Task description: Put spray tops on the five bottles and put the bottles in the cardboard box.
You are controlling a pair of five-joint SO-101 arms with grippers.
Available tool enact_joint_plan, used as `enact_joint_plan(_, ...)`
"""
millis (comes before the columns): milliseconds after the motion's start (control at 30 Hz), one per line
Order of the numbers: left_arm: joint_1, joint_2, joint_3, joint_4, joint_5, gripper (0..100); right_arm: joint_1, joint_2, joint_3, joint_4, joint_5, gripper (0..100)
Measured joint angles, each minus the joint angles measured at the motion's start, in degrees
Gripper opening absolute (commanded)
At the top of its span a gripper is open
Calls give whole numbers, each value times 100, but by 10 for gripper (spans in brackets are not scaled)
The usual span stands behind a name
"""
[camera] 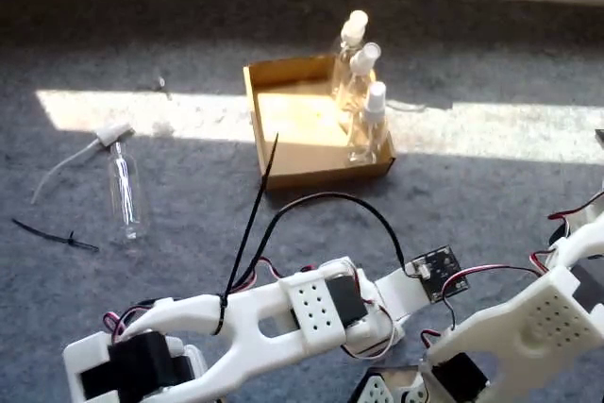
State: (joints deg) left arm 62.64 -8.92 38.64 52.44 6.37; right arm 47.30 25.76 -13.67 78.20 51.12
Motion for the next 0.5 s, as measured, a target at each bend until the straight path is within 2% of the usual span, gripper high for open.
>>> enact_joint_plan(333, 0, 1116, -800, 0, 0, 233, 0, 0, 0, 0, 0, 4)
enact_joint_plan(500, 9, 1609, -1125, 53, 0, 146, 0, 0, 0, 0, 0, 4)
